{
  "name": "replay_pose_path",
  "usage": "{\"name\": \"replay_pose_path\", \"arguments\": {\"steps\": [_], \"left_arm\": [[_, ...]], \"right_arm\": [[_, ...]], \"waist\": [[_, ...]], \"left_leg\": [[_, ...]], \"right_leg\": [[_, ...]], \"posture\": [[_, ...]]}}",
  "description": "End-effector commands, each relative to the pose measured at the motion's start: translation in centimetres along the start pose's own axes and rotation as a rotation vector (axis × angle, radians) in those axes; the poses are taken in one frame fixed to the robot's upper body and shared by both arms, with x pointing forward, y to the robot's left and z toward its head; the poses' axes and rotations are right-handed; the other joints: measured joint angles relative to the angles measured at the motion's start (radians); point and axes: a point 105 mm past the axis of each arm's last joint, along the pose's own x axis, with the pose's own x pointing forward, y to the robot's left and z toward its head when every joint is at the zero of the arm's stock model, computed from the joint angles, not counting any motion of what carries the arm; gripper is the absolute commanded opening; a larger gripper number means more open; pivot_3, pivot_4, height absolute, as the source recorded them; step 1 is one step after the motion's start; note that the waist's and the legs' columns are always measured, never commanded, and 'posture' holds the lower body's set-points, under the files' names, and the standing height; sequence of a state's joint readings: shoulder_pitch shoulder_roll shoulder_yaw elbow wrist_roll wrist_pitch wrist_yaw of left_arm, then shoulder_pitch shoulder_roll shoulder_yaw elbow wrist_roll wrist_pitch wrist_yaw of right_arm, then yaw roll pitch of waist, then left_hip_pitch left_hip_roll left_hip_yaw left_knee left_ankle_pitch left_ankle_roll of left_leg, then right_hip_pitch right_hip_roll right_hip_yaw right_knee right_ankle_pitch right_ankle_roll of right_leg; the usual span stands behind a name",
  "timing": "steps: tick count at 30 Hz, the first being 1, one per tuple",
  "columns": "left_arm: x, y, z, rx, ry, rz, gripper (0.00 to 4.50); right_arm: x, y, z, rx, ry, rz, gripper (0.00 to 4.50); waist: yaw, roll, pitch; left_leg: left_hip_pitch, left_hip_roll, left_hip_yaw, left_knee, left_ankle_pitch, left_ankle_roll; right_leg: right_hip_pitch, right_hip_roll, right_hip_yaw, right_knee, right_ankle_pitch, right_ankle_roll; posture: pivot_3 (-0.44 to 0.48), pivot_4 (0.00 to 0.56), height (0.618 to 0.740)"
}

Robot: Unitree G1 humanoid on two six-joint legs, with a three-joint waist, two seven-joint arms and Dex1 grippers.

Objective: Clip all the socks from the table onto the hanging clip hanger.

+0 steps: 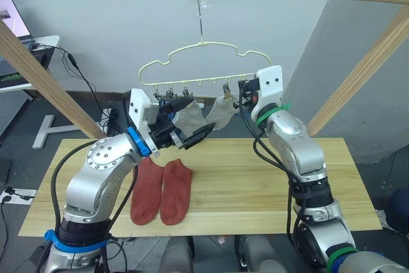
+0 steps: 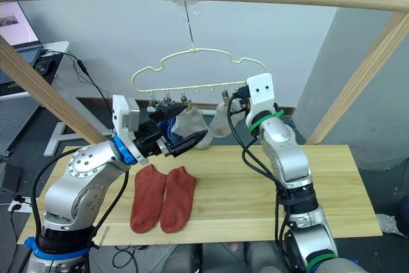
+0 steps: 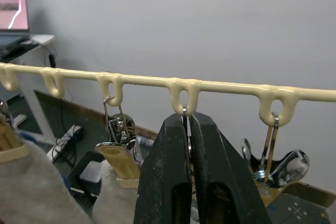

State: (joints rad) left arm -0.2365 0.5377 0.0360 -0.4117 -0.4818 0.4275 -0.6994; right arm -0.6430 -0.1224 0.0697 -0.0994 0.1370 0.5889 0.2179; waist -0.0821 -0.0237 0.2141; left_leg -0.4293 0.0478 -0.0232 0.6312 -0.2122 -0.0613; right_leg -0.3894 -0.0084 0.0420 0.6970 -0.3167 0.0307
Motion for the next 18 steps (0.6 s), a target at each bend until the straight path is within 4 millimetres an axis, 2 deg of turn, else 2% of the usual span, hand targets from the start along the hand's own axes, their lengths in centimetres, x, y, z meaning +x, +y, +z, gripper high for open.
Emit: {"name": "replay_pose_path", "arguments": {"steps": [1, 6, 9, 12, 15, 18], "left_arm": [[-2.3, 1.1, -5.0, -0.009, 0.178, 0.107, 4.50], [-6.8, 1.5, -12.0, -0.045, 0.444, 0.259, 4.50], [-8.1, 1.2, -14.4, -0.063, 0.551, 0.306, 4.50], [-8.1, 0.3, -15.6, -0.104, 0.592, 0.294, 4.50], [-6.5, -0.6, -15.6, -0.128, 0.545, 0.254, 4.50], [-5.4, -1.7, -16.4, -0.089, 0.579, 0.175, 4.50]], "right_arm": [[-0.8, -0.4, 0.3, -0.003, 0.032, 0.068, 0.03], [-1.8, -0.2, 0.8, -0.011, 0.083, 0.167, 0.03], [-2.2, 0.0, 1.3, 0.000, 0.107, 0.212, 0.03], [-2.2, -0.1, 1.7, 0.020, 0.123, 0.223, 0.03], [-2.1, -0.4, 1.9, 0.028, 0.131, 0.218, 0.03], [-2.0, -0.5, 2.0, 0.028, 0.130, 0.209, 0.03]], "waist": [[-0.001, 0.000, 0.000], [0.001, 0.000, 0.000], [0.007, 0.000, 0.000], [0.007, 0.000, 0.000], [0.008, 0.000, 0.000], [0.008, 0.000, 0.000]], "left_leg": [[0.001, 0.000, 0.000, 0.000, 0.000, 0.000], [0.001, 0.000, 0.000, 0.000, 0.000, 0.000], [0.001, 0.000, 0.000, 0.000, 0.000, 0.001], [0.001, -0.001, 0.000, 0.000, 0.001, 0.001], [0.001, -0.001, 0.000, 0.000, 0.001, 0.001], [0.001, -0.001, 0.000, -0.001, 0.001, 0.001]], "right_leg": [[0.000, 0.000, 0.000, 0.000, 0.000, 0.000], [0.000, 0.000, 0.001, 0.000, 0.000, 0.000], [0.001, -0.002, 0.001, 0.000, 0.000, 0.000], [0.001, -0.002, 0.000, 0.000, 0.000, 0.000], [0.001, -0.002, 0.000, 0.000, 0.000, 0.000], [0.001, -0.002, 0.000, 0.000, 0.000, 0.000]], "posture": [[-0.093, 0.212, 0.740], [-0.104, 0.212, 0.740], [-0.103, 0.207, 0.740], [-0.103, 0.207, 0.740], [-0.100, 0.205, 0.740], [-0.103, 0.201, 0.740]]}}
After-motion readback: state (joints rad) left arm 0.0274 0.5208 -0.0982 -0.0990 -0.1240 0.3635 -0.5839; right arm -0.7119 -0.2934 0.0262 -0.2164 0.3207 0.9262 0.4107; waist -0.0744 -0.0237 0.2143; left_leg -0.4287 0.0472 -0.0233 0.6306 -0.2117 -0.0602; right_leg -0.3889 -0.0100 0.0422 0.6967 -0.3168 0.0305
